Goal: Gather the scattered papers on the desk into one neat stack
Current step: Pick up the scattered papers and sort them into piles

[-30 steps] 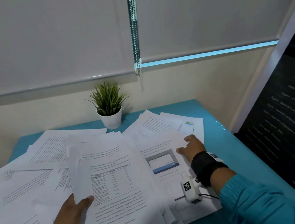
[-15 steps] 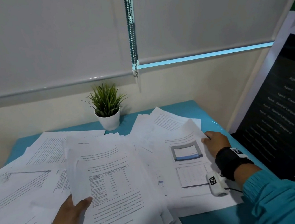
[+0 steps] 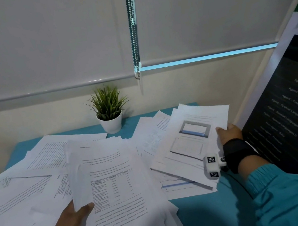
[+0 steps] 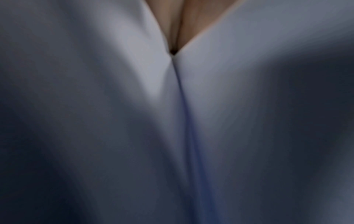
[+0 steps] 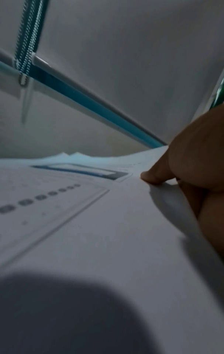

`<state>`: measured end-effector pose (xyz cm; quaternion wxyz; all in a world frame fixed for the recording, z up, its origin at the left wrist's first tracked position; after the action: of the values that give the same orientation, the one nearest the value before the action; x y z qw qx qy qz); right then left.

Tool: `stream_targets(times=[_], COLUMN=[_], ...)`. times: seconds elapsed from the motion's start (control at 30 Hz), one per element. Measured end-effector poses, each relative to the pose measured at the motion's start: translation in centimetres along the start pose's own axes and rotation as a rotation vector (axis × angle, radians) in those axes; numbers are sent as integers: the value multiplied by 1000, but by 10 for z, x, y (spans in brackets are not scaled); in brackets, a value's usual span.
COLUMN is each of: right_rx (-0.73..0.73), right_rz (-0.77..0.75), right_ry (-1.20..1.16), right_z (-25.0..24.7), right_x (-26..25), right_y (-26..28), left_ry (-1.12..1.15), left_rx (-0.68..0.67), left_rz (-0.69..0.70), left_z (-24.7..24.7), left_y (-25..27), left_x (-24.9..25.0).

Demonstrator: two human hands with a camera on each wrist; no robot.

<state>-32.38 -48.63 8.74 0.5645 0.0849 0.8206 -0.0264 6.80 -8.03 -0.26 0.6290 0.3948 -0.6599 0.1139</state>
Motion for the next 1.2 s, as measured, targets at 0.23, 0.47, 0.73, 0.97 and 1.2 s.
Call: stream_targets(times=[0.23, 0.47, 0.73, 0.97, 1.2], right_rx=[-223, 42, -196, -558, -747], right_rz=[106, -211, -307, -329, -159], right_ry=[116, -129, -235, 46, -67], right_z=[70, 27, 38, 139, 197], right_x=[24, -39, -102, -51, -21], right_y=[14, 25, 45, 150, 181], left_ry=[-3, 79, 175, 231, -133], left_rx=[5, -9, -28, 28, 48], left_rz=[-4, -9, -1, 15, 125], left_z=[-1, 3, 12, 5, -1], left_y=[-4, 2, 13, 17, 14], left_x=[-3, -1, 16, 22, 22])
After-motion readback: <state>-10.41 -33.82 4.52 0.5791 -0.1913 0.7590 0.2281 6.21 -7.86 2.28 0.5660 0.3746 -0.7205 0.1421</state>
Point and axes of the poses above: each hand's wrist, its own y-axis away from the middle knuckle, its own z-axis out of the palm, x = y × z, the point moved 8 cm from there along -y, towards the middle knuckle, and after that the axes turned 3 degrees about -y, right-handed, at the moved point
